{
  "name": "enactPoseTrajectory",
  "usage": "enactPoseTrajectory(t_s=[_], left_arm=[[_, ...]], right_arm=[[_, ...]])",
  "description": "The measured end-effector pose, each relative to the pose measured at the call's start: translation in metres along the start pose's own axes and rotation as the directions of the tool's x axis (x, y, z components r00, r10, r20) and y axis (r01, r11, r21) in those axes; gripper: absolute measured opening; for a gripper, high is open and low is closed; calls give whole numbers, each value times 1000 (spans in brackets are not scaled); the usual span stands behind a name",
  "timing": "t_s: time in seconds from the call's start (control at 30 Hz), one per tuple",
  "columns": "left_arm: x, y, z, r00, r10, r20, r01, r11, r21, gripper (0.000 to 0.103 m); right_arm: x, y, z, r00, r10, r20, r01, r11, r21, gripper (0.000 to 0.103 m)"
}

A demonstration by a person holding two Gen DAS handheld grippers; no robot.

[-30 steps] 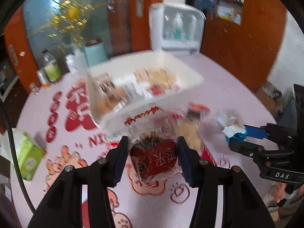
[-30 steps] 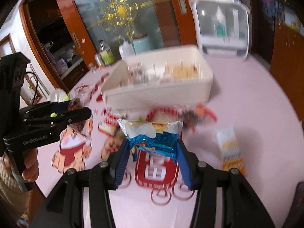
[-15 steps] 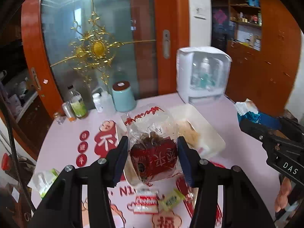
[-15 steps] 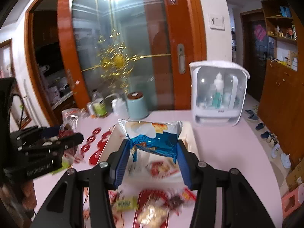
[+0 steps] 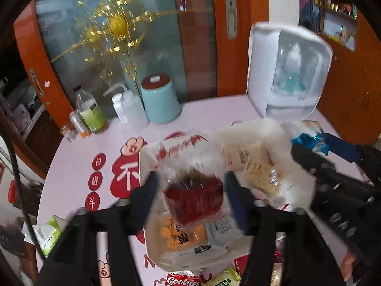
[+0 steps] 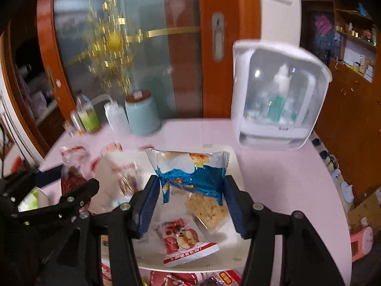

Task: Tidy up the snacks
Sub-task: 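Carry both held snacks into the white tray and open both grippers, then move both grippers back toward the remaining snacks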

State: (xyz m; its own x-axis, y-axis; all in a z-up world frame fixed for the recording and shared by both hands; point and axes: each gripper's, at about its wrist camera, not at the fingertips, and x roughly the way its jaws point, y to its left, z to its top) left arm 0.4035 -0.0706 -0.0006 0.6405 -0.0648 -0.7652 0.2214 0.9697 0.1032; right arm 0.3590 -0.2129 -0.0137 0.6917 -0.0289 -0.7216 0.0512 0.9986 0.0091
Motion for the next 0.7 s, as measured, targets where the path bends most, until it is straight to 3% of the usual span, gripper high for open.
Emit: enactPoseTrajectory(t_s=[0.1, 0.2, 0.37, 0.7], left_arm=[[15, 1, -5, 999, 23, -40, -23, 1000, -8, 79], [26, 10, -12, 997, -22, -76, 19, 999, -42, 92], [25, 18, -22, 996, -27, -89, 22, 998, -58, 92], [-26, 14, -53, 998, -48, -47, 47, 999, -10, 96]], right_arm=[[14, -5, -8, 999, 14, -44, -13, 1000, 25, 56], [13, -12, -15, 997, 61, -42, -59, 997, 43, 57], [4, -8, -24, 998, 58, -19, -58, 998, 20, 67], [-37, 0, -51, 997, 80, 22, -80, 996, 24, 67]])
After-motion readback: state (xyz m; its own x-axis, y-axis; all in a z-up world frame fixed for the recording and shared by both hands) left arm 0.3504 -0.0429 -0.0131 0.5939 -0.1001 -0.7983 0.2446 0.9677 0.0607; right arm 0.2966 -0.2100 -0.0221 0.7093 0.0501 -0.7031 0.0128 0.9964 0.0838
